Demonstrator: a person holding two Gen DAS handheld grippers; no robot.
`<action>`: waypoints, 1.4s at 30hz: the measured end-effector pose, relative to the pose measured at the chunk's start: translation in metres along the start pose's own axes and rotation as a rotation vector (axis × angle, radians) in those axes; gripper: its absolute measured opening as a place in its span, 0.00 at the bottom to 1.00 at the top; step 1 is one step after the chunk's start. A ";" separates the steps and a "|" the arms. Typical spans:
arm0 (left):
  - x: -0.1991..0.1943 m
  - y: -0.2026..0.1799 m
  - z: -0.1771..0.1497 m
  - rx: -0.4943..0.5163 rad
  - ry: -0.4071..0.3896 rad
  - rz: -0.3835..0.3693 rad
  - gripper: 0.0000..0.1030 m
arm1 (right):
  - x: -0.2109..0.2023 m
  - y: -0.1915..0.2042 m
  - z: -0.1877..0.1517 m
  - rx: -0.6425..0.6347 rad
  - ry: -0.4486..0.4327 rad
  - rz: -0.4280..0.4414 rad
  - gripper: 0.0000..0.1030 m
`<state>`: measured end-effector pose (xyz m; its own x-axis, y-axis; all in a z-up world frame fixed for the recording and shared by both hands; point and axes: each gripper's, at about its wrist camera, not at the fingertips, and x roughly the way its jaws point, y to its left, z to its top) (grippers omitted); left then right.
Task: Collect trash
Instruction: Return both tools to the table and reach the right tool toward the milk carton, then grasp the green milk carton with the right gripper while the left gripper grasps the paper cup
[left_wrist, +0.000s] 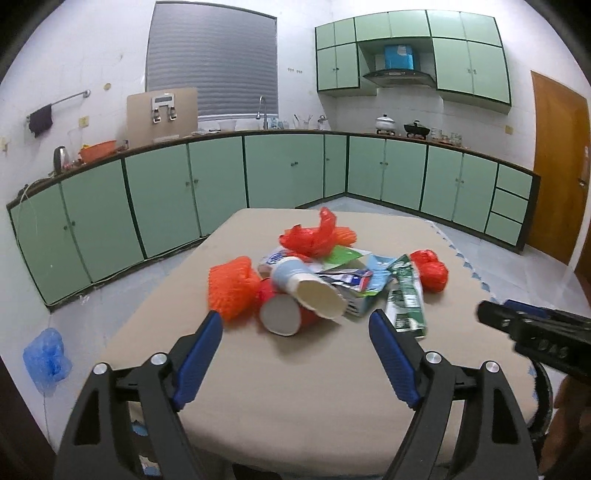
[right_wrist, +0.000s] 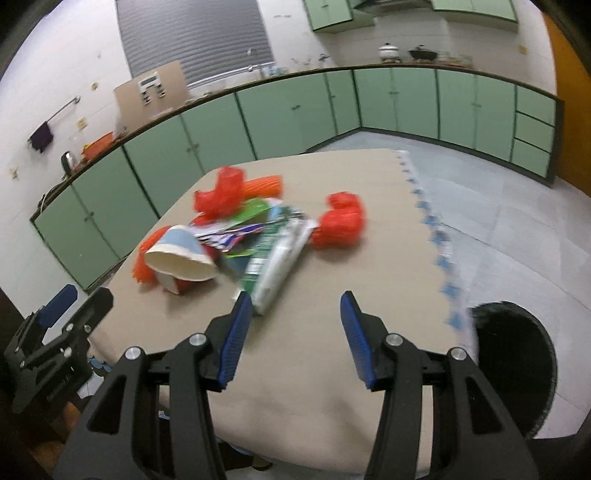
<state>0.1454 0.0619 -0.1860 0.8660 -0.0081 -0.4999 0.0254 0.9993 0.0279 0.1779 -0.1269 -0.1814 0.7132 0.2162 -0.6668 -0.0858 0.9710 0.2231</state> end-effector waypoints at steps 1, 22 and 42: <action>0.004 0.003 -0.001 0.001 0.001 0.000 0.78 | 0.006 0.006 0.001 -0.005 0.006 0.003 0.47; 0.042 0.019 -0.004 0.004 0.015 -0.039 0.76 | 0.066 0.016 0.001 -0.014 0.074 -0.031 0.20; 0.089 -0.002 0.004 -0.012 0.088 -0.051 0.25 | 0.026 -0.017 0.015 0.029 -0.024 -0.008 0.20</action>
<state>0.2241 0.0589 -0.2275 0.8164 -0.0560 -0.5747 0.0615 0.9981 -0.0099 0.2084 -0.1396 -0.1921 0.7303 0.2053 -0.6515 -0.0595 0.9693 0.2387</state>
